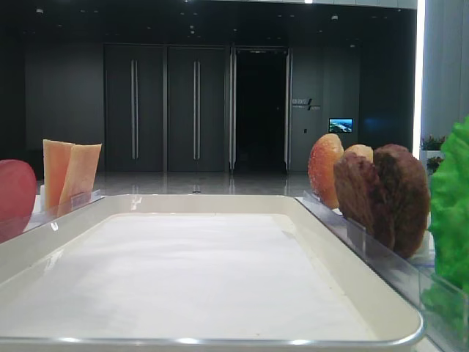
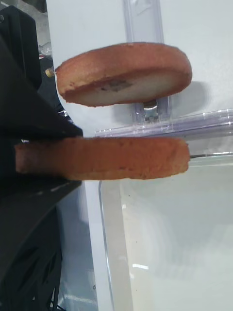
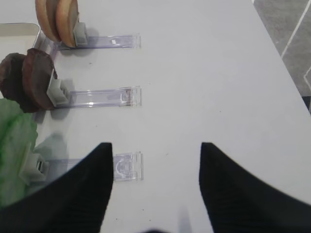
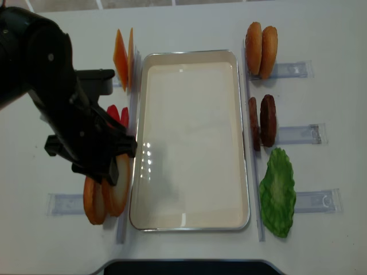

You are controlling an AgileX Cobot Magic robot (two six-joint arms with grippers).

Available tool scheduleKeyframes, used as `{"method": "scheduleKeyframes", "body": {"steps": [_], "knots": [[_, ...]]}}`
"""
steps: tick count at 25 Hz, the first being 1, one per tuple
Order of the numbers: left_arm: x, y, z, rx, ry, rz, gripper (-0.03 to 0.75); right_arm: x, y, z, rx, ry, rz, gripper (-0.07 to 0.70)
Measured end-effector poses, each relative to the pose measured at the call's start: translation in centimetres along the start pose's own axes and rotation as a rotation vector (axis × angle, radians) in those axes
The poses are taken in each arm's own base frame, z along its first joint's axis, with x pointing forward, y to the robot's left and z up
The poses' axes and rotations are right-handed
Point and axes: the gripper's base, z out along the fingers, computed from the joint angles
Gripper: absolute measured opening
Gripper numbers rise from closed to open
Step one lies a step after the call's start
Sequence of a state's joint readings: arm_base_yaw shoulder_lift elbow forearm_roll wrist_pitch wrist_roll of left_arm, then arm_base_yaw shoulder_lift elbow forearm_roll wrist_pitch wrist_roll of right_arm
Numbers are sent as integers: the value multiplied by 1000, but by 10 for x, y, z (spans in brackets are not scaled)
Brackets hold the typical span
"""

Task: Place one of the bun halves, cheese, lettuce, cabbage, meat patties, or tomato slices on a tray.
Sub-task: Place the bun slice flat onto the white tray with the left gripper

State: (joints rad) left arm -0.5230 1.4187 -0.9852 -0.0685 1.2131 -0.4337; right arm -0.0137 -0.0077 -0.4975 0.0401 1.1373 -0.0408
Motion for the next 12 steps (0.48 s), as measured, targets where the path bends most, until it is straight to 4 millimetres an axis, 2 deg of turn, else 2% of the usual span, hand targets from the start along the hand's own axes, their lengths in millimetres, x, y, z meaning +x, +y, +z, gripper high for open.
{"method": "scheduleKeyframes", "body": {"steps": [12], "knots": [[-2,-5,0,52,-27,-24,144,0,0,0,0,0,0,408]]}}
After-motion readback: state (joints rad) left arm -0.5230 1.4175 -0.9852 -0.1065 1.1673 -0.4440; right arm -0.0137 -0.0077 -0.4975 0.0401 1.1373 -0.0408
